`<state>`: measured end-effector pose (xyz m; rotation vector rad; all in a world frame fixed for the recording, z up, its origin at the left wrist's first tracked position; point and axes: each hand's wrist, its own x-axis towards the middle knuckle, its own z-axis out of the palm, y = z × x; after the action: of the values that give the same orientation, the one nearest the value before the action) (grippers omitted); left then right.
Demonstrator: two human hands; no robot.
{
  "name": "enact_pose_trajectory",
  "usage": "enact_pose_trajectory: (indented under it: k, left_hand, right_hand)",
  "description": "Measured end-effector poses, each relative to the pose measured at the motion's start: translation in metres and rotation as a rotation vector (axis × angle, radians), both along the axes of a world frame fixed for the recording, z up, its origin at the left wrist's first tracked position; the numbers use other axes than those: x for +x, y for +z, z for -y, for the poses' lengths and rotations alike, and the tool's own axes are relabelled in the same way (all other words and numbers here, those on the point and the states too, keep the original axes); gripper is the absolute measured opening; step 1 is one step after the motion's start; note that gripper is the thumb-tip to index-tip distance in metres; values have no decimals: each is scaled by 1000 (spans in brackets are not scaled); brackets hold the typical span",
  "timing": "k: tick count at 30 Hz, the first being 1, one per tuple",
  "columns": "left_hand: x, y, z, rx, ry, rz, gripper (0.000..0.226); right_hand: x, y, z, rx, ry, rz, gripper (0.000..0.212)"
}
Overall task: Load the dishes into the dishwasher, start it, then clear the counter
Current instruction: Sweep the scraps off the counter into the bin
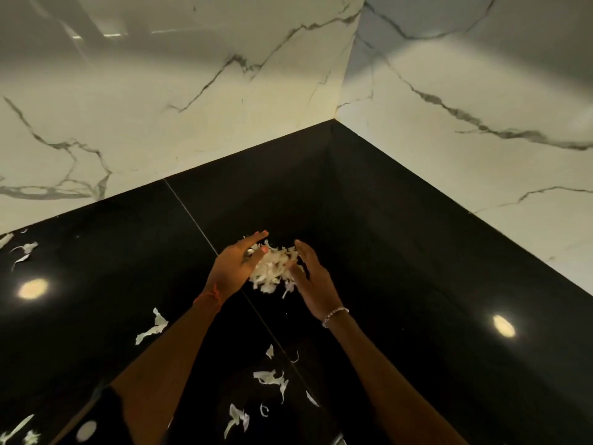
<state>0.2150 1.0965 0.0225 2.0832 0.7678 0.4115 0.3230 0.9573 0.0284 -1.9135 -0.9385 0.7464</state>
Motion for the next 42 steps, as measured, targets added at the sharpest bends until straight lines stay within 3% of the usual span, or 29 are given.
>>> enact_pose_trajectory:
  k: [4, 11, 15, 20, 24, 27, 33, 36, 39, 42]
  left_hand:
    - [1, 1, 1, 42, -13, -8, 43]
    - [0, -8, -1, -38, -22, -71, 43]
    - [6, -2, 12, -334, 101, 79, 34]
    - [14, 10, 51, -587, 244, 423, 27]
    - [18, 25, 62, -785, 428, 573, 25]
    - [19, 32, 65, -883, 509, 629, 25]
    - [7, 48, 74, -1212, 513, 838, 27]
    - [-1, 57, 84, -1203, 484, 867, 26]
    - [-11, 64, 99, -1176, 482, 877, 25]
    - [-21, 67, 119, -1145, 453, 885, 26]
  right_hand:
    - [2, 2, -7, -49, -130, 21, 58]
    - [-27, 4, -20, -50, -52, -8, 57]
    - [-44, 4, -24, 51, -119, -44, 48]
    - [-67, 14, -34, 281, -374, -500, 20]
    - [-73, 22, -41, 310, -516, -511, 23]
    - [-74, 30, -41, 357, -603, -635, 16]
    - [-78, 51, -30, 462, -617, -806, 35]
    - [-88, 66, -22, 477, -686, -895, 28]
    - [-98, 77, -7, 467, -748, -1125, 13]
    - [-109, 79, 12, 459, -714, -1088, 19]
